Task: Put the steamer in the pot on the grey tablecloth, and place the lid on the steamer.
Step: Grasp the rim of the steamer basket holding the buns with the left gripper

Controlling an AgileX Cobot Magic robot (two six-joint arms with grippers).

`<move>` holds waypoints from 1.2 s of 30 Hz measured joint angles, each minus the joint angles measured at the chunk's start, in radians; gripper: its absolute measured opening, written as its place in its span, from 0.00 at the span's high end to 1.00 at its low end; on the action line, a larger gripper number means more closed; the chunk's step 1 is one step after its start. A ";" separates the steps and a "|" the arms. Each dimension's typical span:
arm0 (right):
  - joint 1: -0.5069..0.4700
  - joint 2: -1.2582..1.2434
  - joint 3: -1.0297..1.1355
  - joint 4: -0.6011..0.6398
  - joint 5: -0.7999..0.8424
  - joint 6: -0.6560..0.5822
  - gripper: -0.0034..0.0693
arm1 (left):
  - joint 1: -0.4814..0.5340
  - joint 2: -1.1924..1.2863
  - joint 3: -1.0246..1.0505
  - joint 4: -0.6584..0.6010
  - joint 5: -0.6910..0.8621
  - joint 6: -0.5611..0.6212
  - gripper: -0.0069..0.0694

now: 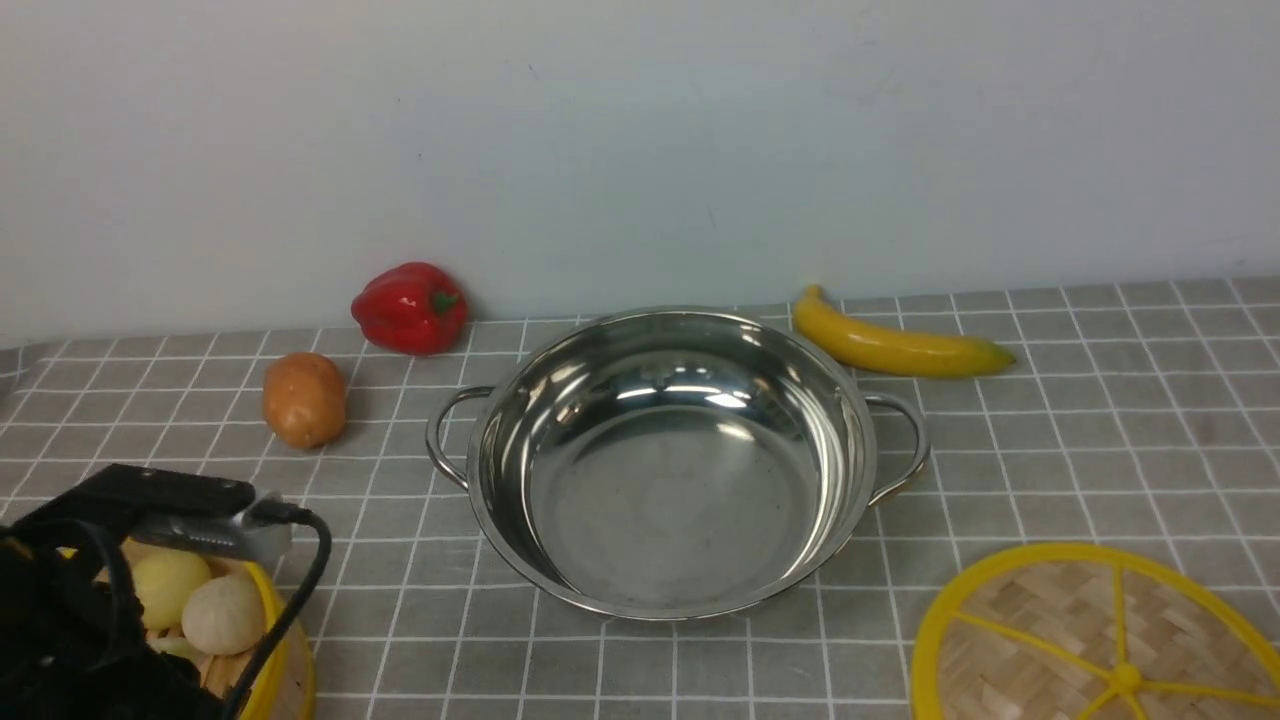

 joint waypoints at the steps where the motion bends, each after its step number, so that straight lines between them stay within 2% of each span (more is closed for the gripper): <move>1: 0.000 0.000 0.000 0.000 0.000 0.000 0.62 | 0.000 0.024 0.000 -0.002 -0.021 0.000 0.59; 10: 0.000 0.000 0.000 0.000 0.000 0.000 0.62 | 0.000 0.141 0.000 -0.021 -0.191 0.001 0.59; 27: 0.000 0.000 0.000 0.000 0.000 0.000 0.62 | 0.000 0.330 0.000 -0.016 -0.243 0.017 0.60; 30: 0.000 0.000 0.000 0.000 0.000 0.000 0.62 | 0.000 0.337 0.000 -0.018 -0.243 0.017 0.64; 32: 0.000 0.000 0.000 0.000 0.000 0.000 0.62 | 0.000 0.338 0.000 -0.028 -0.231 0.016 0.78; 34: 0.000 0.000 0.000 0.000 0.000 0.000 0.62 | 0.000 0.338 -0.003 -0.028 -0.221 0.010 0.86; 36: 0.000 0.000 0.000 0.000 0.000 0.000 0.62 | 0.000 0.338 -0.007 -0.025 -0.215 0.002 0.86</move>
